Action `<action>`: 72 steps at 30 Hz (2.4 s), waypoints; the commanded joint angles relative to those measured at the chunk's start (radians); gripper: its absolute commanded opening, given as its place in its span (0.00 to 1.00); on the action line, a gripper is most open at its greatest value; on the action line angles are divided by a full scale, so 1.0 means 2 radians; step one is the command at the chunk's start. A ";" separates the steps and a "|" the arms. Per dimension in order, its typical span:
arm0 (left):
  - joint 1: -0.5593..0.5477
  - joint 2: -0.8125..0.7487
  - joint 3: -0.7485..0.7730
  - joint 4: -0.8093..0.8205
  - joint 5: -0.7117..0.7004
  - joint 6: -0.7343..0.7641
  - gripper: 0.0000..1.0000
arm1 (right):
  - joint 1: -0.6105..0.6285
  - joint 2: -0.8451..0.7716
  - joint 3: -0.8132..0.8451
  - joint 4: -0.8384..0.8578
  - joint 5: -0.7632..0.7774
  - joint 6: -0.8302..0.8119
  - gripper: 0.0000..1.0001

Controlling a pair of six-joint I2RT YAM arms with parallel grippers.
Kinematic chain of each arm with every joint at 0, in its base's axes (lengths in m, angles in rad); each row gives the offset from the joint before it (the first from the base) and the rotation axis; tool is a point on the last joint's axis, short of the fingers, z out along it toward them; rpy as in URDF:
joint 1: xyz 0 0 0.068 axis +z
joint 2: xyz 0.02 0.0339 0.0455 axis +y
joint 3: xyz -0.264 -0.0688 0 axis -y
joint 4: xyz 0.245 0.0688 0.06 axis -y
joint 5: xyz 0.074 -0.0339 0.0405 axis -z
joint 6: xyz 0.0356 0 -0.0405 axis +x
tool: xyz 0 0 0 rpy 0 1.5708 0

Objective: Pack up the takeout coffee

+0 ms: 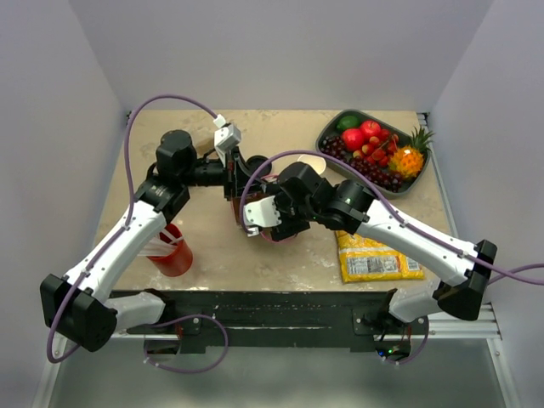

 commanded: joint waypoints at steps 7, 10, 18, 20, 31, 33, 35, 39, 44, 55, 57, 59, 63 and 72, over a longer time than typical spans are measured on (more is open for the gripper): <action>0.003 -0.026 -0.002 0.009 0.014 0.020 0.00 | 0.001 -0.020 0.009 0.007 -0.023 0.004 0.00; 0.007 -0.028 -0.005 0.016 0.014 0.007 0.00 | 0.000 -0.015 0.008 0.026 -0.007 0.016 0.00; 0.018 -0.026 -0.006 0.031 0.035 -0.017 0.00 | 0.000 -0.034 -0.030 0.076 0.028 0.009 0.00; 0.019 -0.026 -0.008 0.038 0.040 -0.021 0.00 | 0.000 -0.038 -0.044 0.080 0.034 0.002 0.00; 0.032 -0.032 -0.011 0.049 0.061 -0.036 0.00 | -0.005 -0.067 -0.107 0.091 -0.006 -0.013 0.00; 0.035 -0.034 -0.014 0.069 0.067 -0.059 0.00 | -0.006 -0.068 -0.113 0.089 -0.007 -0.018 0.00; 0.036 -0.034 -0.014 0.076 0.070 -0.065 0.00 | -0.006 -0.064 -0.113 0.081 -0.005 -0.023 0.00; 0.037 -0.036 -0.017 0.081 0.073 -0.069 0.00 | -0.005 -0.066 -0.124 0.083 -0.005 -0.036 0.00; 0.045 -0.034 -0.038 0.131 0.063 -0.133 0.00 | -0.006 -0.064 -0.148 0.104 0.016 -0.065 0.00; 0.055 0.007 -0.035 0.173 0.096 -0.178 0.00 | -0.006 -0.018 -0.138 0.148 0.053 -0.064 0.00; 0.058 0.020 -0.027 0.175 0.100 -0.187 0.00 | -0.009 -0.008 -0.133 0.149 0.051 -0.065 0.00; 0.059 0.028 -0.024 0.194 0.106 -0.206 0.00 | -0.010 -0.003 -0.129 0.154 0.051 -0.063 0.00; 0.059 0.036 -0.023 0.204 0.107 -0.216 0.00 | -0.012 0.005 -0.108 0.155 0.051 -0.066 0.00; 0.060 0.039 -0.028 0.234 0.103 -0.247 0.00 | -0.012 0.018 -0.090 0.160 0.046 -0.081 0.00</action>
